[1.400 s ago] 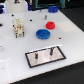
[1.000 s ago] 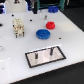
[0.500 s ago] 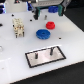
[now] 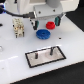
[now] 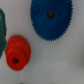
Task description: Insert the blue gear onto the right peg, followed by the red gear
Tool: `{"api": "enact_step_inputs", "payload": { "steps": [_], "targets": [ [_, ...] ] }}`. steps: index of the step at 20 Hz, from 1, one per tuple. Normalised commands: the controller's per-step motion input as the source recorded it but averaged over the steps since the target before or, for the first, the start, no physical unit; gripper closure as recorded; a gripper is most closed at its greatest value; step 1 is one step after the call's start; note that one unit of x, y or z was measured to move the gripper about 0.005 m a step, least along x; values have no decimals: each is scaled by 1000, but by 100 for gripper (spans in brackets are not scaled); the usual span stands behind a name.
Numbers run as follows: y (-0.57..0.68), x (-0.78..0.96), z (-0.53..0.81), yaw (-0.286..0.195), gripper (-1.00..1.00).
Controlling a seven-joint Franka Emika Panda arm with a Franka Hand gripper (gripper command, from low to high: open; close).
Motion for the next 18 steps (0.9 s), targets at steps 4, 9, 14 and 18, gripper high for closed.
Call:
{"api": "enact_step_inputs", "payload": {
  "steps": [4, 9, 14, 18],
  "targets": [
    [3, -131, -465, 0, -100],
    [-9, -133, -380, 0, -100],
    [-5, -219, -220, 0, 100],
    [-22, -295, -168, 0, 100]
  ]
}}
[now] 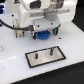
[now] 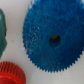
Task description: Insert the blue gear onto the right peg, followed by the red gear
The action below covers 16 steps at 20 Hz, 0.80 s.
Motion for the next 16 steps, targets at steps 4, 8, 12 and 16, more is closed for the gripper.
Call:
{"api": "enact_step_inputs", "payload": {
  "steps": [4, 8, 12, 16],
  "targets": [
    [-11, -137, -68, 0, 100],
    [-19, -105, -64, 0, 100],
    [10, -118, -66, 0, 100],
    [75, 174, 362, 0, 100]
  ]
}}
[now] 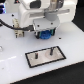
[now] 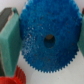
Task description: Insert the blue gear onto the right peg, followed by the red gear
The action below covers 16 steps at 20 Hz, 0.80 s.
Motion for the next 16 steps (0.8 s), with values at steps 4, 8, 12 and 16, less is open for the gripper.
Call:
{"api": "enact_step_inputs", "payload": {
  "steps": [4, 8, 12, 16],
  "targets": [
    [45, 362, 497, 0, 100],
    [12, 503, 448, 0, 100],
    [-25, 600, 444, 0, 100],
    [-17, 670, 438, 0, 100]
  ]
}}
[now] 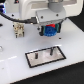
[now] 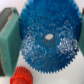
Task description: Insert the blue gear onto the right peg, followed by the red gear
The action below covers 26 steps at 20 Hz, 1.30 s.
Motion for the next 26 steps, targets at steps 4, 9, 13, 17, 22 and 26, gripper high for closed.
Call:
{"api": "enact_step_inputs", "payload": {
  "steps": [4, 9, 13, 17, 22, 26],
  "targets": [
    [-34, 747, 442, 0, 100],
    [-55, 769, 363, 0, 100],
    [-164, 764, 225, 0, 100],
    [-133, 748, 144, 0, 100],
    [-81, 623, 40, 0, 100],
    [-121, 477, 3, 0, 100]
  ]
}}
